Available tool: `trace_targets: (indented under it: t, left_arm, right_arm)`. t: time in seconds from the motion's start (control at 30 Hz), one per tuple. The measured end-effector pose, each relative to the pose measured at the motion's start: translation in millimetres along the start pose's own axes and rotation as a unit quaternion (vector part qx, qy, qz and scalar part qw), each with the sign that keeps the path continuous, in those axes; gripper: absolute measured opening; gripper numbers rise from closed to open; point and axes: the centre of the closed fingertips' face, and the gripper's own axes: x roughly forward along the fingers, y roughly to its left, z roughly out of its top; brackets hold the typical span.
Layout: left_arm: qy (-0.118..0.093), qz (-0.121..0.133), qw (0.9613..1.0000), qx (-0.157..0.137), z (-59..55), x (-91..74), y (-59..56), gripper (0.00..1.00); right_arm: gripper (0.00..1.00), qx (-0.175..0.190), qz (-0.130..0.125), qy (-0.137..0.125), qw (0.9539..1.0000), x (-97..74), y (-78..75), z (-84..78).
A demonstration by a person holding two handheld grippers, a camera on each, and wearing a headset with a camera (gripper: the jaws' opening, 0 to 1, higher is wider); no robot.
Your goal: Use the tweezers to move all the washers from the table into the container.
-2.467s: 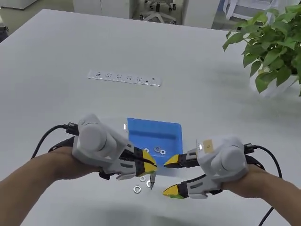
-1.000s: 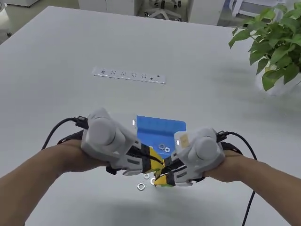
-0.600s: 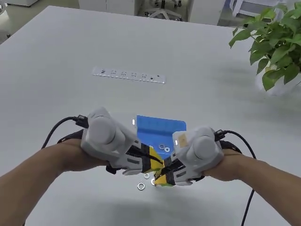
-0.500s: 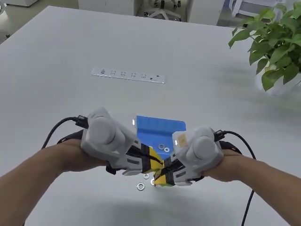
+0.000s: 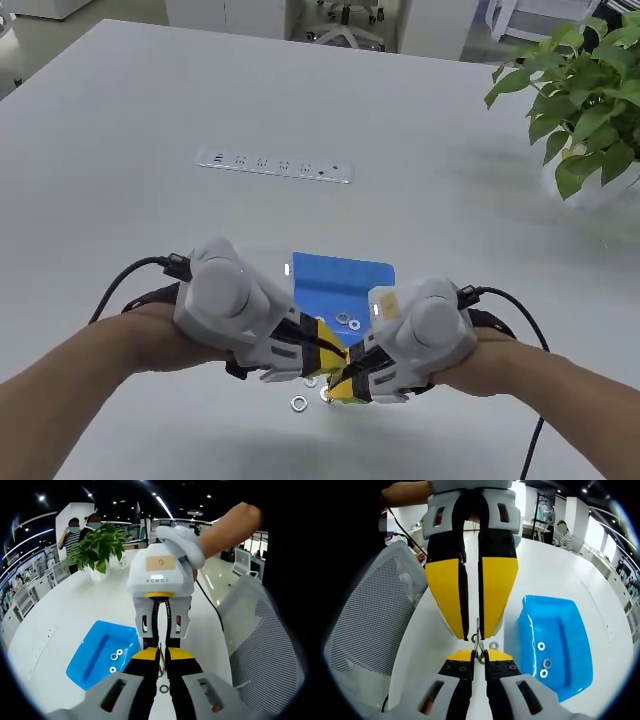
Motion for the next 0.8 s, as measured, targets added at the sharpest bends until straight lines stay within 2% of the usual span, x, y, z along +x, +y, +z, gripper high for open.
trace_targets:
  t: [0.27,0.4,0.53,0.8]
  left_arm:
    - [-0.009,0.001,0.9999,-0.011,-1.1,-7.0,-1.5,0.18]
    - [-0.018,0.011,0.9996,-0.019,-2.9,-12.5,0.3,0.27]
    - [-0.028,0.022,0.9987,-0.036,-5.8,-18.8,1.9,0.32]
    - [-0.039,0.036,0.9965,-0.065,-14.5,-27.0,4.1,0.48]
  right_arm:
    - [0.09,0.001,-0.002,0.000,1.0000,-3.4,0.0,-1.7]
    - [0.09,0.002,-0.006,-0.003,1.0000,-6.1,-0.2,-1.1]
    - [0.09,0.002,-0.009,-0.007,0.9999,-9.4,-0.1,1.9]
    - [0.09,0.002,-0.016,-0.016,0.9997,-16.8,-1.4,11.1]
